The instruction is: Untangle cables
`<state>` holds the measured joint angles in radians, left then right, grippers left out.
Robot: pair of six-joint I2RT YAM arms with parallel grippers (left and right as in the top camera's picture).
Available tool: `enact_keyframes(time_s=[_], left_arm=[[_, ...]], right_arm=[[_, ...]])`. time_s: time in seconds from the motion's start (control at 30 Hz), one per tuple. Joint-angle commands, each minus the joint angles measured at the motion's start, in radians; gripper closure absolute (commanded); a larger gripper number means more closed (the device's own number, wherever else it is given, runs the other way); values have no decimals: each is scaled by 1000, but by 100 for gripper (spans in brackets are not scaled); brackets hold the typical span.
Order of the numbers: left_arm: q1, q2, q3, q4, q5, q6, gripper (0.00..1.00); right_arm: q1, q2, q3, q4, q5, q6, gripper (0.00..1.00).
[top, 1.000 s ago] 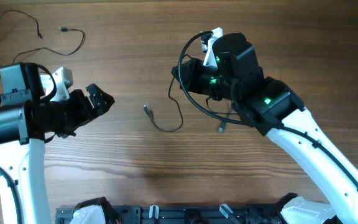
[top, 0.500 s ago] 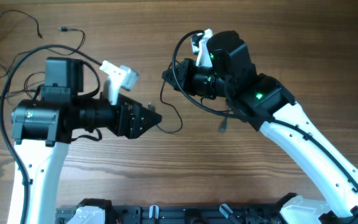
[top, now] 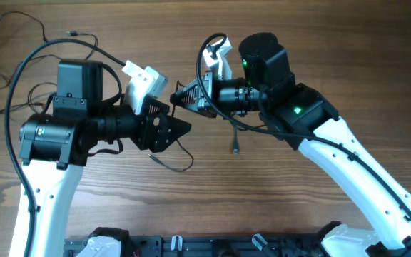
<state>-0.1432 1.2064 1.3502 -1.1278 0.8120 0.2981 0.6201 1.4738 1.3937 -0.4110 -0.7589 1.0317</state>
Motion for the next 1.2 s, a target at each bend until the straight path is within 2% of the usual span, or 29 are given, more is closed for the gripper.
enact_keyframes(time_s=[0.0,0.03,0.07,0.1,0.17,0.27,0.33,0.4,0.43,0.47,0.5,0.57,0.6,0.63,0.67,0.73,0.77,0.8,0.9,0.97,1.07,1.17], left_arm=[[-3,1,2,7,2,9,37],[-3,1,2,8,2,9,47],[-3,1,2,8,2,9,52],[-3,1,2,8,2,9,65],[-3,1,2,7,2,9,73],[-3,1,2,8,2,8,96],[-3,0,2,13,4,5,96],[-3,-3,2,26,18,-78,96],[-3,-8,2,39,40,-129,96],[-3,-16,2,61,71,-180,96],[-3,-26,2,79,92,-208,96],[-3,-74,2,135,104,-263,96],[-3,-101,2,157,104,-278,96],[4,-137,2,186,103,-309,96],[19,-171,2,212,90,-355,96],[113,-261,2,250,-85,-533,96],[171,-297,2,241,-183,-595,96],[211,-315,2,232,-222,-629,96],[333,-337,2,195,-238,-652,96],[402,-337,2,191,-236,-708,96],[451,-344,2,200,-188,-769,96],[481,-343,2,208,-190,-917,96]], right_arm=[[2,10,11,0,-16,-7,96],[2,10,11,0,-16,-6,96],[2,10,11,0,-16,-6,96],[2,10,11,0,-16,-7,96],[2,10,11,0,-14,-7,96],[2,10,11,-1,11,-6,96],[2,10,11,-1,11,-7,96],[2,10,11,-1,11,-8,95],[2,10,11,-1,17,-9,89],[2,10,11,-1,26,-11,73],[2,10,11,-1,34,-11,64],[-3,10,11,-2,60,-11,36],[-10,10,11,-1,64,-11,24],[-27,10,11,-2,64,-11,17],[-47,10,11,-2,63,-11,14],[-120,10,11,-2,63,-11,11],[-162,10,12,-2,63,-11,10],[-192,10,11,-5,61,-11,9],[-278,10,11,-61,70,-12,3],[-312,10,11,-150,127,-21,2],[-317,10,11,-284,243,-64,0],[-317,10,11,-362,319,-64,0]])
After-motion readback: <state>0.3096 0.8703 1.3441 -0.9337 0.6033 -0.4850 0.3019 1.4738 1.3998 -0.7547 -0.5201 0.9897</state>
